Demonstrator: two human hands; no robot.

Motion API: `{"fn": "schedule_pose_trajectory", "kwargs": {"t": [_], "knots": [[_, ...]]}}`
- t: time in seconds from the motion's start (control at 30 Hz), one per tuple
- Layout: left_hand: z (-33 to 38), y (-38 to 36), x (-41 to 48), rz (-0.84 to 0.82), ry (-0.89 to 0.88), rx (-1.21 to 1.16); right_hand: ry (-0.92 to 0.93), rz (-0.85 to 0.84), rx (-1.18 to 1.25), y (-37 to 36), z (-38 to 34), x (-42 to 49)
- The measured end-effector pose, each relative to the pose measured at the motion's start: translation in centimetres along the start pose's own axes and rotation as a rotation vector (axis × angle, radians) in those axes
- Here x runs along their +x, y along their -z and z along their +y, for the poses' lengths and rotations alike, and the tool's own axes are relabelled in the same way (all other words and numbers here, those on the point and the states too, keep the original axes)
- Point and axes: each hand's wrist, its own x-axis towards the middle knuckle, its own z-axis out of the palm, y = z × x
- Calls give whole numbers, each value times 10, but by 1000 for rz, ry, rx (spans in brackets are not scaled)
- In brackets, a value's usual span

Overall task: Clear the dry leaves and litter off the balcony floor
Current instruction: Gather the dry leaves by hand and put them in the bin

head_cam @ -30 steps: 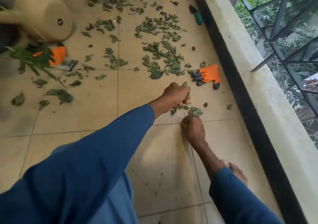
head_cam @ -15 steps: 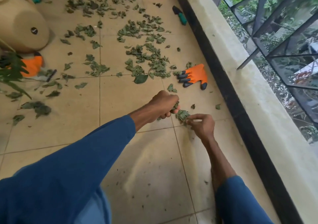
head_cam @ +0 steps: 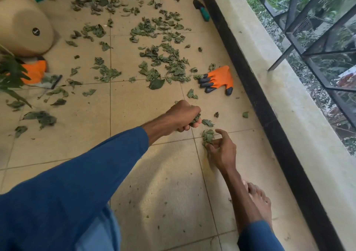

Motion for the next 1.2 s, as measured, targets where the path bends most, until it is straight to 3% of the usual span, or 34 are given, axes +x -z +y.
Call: {"fn": "schedule_pose_trajectory", "kwargs": {"t": [0.17,0.4,0.53,0.77,0.93,1.1,1.2], "knots": [[-1,0,-3,-19,-6,28,46,-131,-165,0,6,12],[-5,6,-6,-33,-3,35,248,-15,-437,-5,5,23],[-6,10,-4,-30,10,23,222,-103,-304,-1,-7,23],[-3,12,-4,-27,4,16,179,-67,-178,13,-11,49],[-3,14,-5,-22,14,18,245,-175,-366,16,-28,77],[-2,15,-5,-14,25,0,378,-123,-588,6,-39,87],[-1,15,-8,-15,29,0,399,-173,-586,-9,-37,75]]}}
